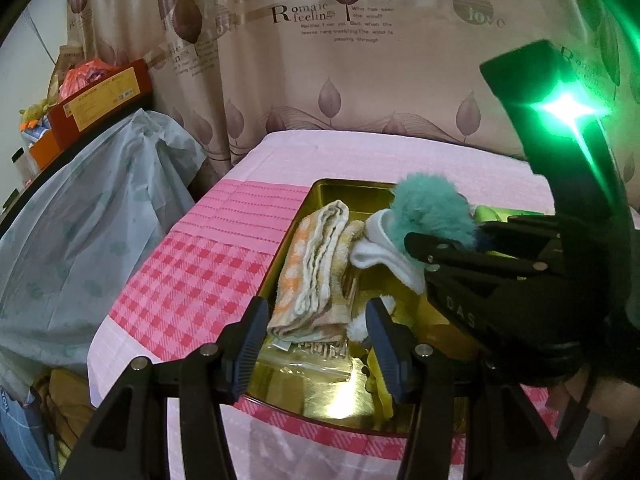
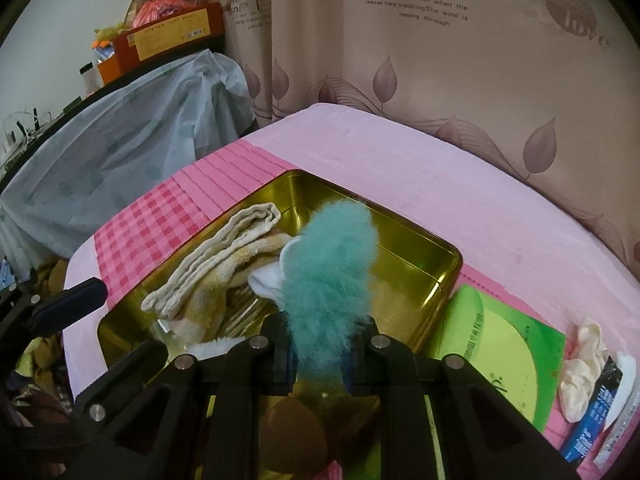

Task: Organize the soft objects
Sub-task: 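Carry the green pom-pom into the gold tin and open the right tool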

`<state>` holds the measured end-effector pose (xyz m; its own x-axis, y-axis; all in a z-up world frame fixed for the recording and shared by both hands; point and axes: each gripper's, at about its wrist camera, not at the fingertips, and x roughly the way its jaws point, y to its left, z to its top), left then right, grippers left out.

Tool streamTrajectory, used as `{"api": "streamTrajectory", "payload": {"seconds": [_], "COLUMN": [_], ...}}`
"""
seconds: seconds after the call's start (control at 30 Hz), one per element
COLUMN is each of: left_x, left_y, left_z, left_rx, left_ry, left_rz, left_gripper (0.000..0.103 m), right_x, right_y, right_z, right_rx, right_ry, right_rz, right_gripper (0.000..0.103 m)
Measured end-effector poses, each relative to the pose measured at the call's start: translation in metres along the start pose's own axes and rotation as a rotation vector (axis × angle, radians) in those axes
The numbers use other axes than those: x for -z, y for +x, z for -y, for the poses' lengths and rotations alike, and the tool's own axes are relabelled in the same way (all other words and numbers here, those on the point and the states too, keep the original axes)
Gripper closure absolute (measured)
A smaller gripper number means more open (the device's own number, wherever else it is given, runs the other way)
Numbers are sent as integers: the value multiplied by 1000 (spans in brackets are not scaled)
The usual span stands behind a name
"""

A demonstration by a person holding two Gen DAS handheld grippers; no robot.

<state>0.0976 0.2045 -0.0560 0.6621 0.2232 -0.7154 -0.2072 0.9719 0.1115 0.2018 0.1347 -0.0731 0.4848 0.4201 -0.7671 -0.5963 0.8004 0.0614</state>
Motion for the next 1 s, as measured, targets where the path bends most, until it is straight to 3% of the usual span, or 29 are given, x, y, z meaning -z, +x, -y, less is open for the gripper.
{"api": "streamTrajectory", "payload": {"seconds": [0.33,0.47,0.63,0.8,1.0], "left_x": [1,1,1,1,2], "left_y": [4,4,4,3,4], "left_z": [-10,-10,-9,-7,0], "left_rx": [2,-2,1,0,-5], "left_ry": [-41,-37,-34,-25,2], "left_rz": [-13,-10,-7,-1,1], "left_gripper": [51,51,51,51,51], "right_x": [-3,-4,-7,-8,5], "right_y": [6,7,-1,-24,-57], "right_z": [7,6,6,11,27], "right_rx": [-4,-10,-4,1,22], "right_ry": [18,22,25,44,75], "right_rz": [-8,-7,15,63,105], "right_gripper": [83,67,62,49,44]}}
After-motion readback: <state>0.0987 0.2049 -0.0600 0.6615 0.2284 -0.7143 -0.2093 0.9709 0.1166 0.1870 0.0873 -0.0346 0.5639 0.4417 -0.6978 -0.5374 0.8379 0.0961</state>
